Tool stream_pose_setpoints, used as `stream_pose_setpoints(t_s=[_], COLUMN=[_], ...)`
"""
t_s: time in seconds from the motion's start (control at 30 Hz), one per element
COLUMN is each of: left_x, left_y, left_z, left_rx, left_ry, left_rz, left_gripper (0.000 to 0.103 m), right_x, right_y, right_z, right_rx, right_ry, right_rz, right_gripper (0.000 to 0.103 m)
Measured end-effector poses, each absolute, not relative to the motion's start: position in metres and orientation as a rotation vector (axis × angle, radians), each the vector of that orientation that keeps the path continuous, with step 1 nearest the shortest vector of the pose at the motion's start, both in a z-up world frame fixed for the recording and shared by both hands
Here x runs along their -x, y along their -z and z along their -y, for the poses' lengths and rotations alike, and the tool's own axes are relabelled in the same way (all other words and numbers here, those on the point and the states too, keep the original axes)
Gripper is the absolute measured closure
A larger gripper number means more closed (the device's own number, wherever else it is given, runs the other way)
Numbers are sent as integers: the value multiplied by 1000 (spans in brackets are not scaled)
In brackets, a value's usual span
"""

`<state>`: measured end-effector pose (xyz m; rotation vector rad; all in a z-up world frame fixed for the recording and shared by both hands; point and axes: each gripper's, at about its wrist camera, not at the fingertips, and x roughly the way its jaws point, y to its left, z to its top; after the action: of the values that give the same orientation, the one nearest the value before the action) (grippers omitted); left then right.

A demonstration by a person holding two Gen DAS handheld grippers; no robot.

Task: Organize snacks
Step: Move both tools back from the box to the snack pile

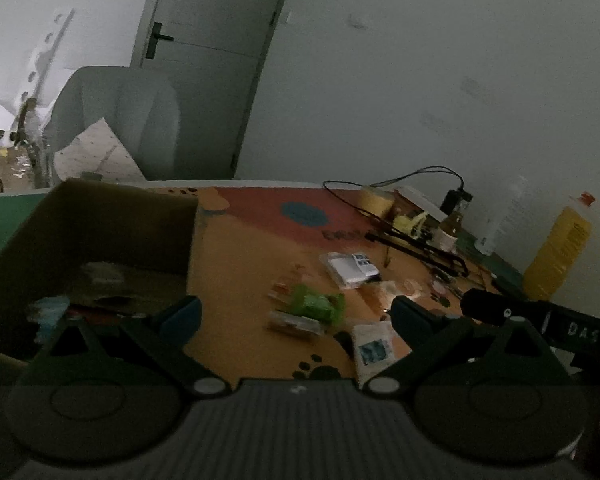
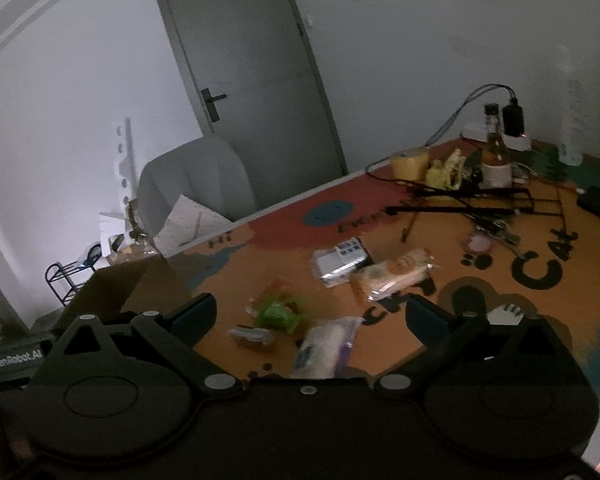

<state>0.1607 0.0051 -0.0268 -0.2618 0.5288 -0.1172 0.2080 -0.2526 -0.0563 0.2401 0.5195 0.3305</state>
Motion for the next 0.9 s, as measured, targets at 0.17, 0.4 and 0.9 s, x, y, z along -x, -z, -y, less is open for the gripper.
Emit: stream_pose_setpoints(t_s=[0.17, 0.4, 0.9], left_x=[-169, -181, -202], left_y=[32, 43, 53], left_z=[5, 21, 55], left_rx=[271, 272, 218], left_ry=[131, 154, 134], left_rz=[-544, -588, -599], left_gripper=[3, 5, 23], right_x=[-213, -224, -244], right_y=[65, 77, 105], right_z=[264, 279, 300], right_rx=[-244, -257, -320], right_ry=[-315, -310, -356], right_rz=[-547, -579, -643], right_gripper=[0, 0, 11])
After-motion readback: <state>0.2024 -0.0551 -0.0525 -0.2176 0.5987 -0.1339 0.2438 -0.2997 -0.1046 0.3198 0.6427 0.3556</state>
